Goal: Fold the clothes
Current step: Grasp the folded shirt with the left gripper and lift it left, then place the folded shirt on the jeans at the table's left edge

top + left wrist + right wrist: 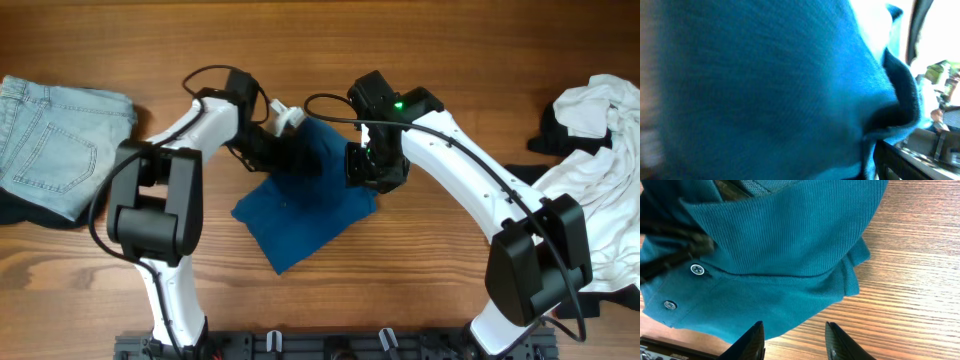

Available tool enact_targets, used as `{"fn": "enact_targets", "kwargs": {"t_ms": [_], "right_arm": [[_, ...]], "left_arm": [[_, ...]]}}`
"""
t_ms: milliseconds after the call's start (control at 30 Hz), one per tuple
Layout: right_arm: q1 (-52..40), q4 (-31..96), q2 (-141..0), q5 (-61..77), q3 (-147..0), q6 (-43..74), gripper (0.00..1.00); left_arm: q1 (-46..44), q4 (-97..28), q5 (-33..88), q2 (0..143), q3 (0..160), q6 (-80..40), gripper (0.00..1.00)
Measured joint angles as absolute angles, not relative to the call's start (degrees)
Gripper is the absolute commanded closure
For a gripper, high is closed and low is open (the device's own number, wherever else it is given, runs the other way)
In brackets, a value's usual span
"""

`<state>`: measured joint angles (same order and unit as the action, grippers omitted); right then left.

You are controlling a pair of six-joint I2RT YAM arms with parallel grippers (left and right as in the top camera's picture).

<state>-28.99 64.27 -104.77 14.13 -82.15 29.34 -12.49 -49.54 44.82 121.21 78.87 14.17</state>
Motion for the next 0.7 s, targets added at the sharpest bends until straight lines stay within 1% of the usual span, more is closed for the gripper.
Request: {"fn": "enact_targets", "kwargs": {"t_ms": [33, 67, 200, 367, 500, 600, 700], "right_arm": [[-29.0, 64.3, -104.8, 14.1, -82.1, 29.3, 0.6], [-29.0, 64.3, -104.8, 14.1, -82.1, 29.4, 0.6], [-28.9, 65.0, -104.8, 13.6, -82.1, 29.4, 0.61], [-25.4, 66.9, -104.7, 10.7, -82.1, 29.4, 0.62], [-19.4, 66.9, -102.6, 6.1, -82.1, 29.0, 0.61], [-17.8, 66.9, -100.8, 4.4, -82.1, 28.2, 0.61], [-17.4, 66.8, -100.5, 3.8, -82.1, 27.8, 0.61]], "left_arm": [[-13.2, -50.0, 44.4, 121.7, 78.8, 14.5, 0.86], [-13.9, -50.3, 44.2, 122.5, 78.6, 14.3, 0.96], [-15.2, -50.8, 45.3, 123.7, 78.3, 14.4, 0.96], [-12.6, -51.3, 44.4, 124.0, 80.3, 12.6, 0.96], [-0.3, -50.2, 37.3, 123.9, 90.1, 5.3, 0.96], [8.1, -49.7, 34.5, 121.4, 93.0, 1.4, 0.96], [16.8, -49.2, 32.7, 116.0, 93.3, -0.6, 0.96]]}}
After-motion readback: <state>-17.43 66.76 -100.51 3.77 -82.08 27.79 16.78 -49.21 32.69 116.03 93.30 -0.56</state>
